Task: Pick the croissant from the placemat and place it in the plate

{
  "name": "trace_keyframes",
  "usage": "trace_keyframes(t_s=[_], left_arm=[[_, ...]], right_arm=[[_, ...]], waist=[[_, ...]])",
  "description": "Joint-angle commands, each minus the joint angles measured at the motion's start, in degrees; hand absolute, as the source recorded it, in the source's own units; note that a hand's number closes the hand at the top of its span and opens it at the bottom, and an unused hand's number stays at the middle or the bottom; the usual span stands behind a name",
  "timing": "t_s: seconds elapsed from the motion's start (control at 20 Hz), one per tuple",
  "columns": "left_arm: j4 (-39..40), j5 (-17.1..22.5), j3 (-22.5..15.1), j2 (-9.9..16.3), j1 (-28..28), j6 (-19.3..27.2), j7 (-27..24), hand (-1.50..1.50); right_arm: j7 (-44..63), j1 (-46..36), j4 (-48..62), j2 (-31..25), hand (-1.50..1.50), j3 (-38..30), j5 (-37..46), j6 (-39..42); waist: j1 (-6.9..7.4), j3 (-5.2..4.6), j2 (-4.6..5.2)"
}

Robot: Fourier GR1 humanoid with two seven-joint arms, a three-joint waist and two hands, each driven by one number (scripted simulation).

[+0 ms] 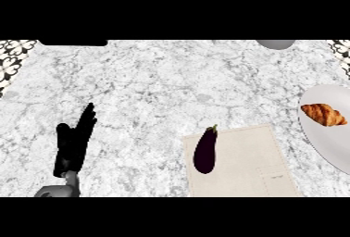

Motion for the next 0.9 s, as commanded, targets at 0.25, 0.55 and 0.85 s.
trace_keyframes(t_s=[0.25, 0.55, 0.85], left_arm=[[0.98, -0.81, -0.65, -1.33, -0.82, 0.43, -0.58, 0.0], [-3.75, -0.36, -1.01, 0.01, 2.49, -1.28, 0.71, 0.0], [-3.09, -0.9, -0.52, -1.26, -1.29, 0.79, 3.74, 0.0]], right_arm=[[-4.72, 0.23, 3.66, -0.92, -1.5, 2.38, 1.33, -2.92], [-5.16, 0.92, 5.34, -1.6, -1.5, 2.01, 0.6, -4.8], [-3.99, 1.84, 7.01, -2.38, -1.5, 1.75, 0.05, -6.5]], waist=[[0.24, 0.05, 0.16], [0.59, 0.1, 0.18], [0.68, 0.18, 0.27]])
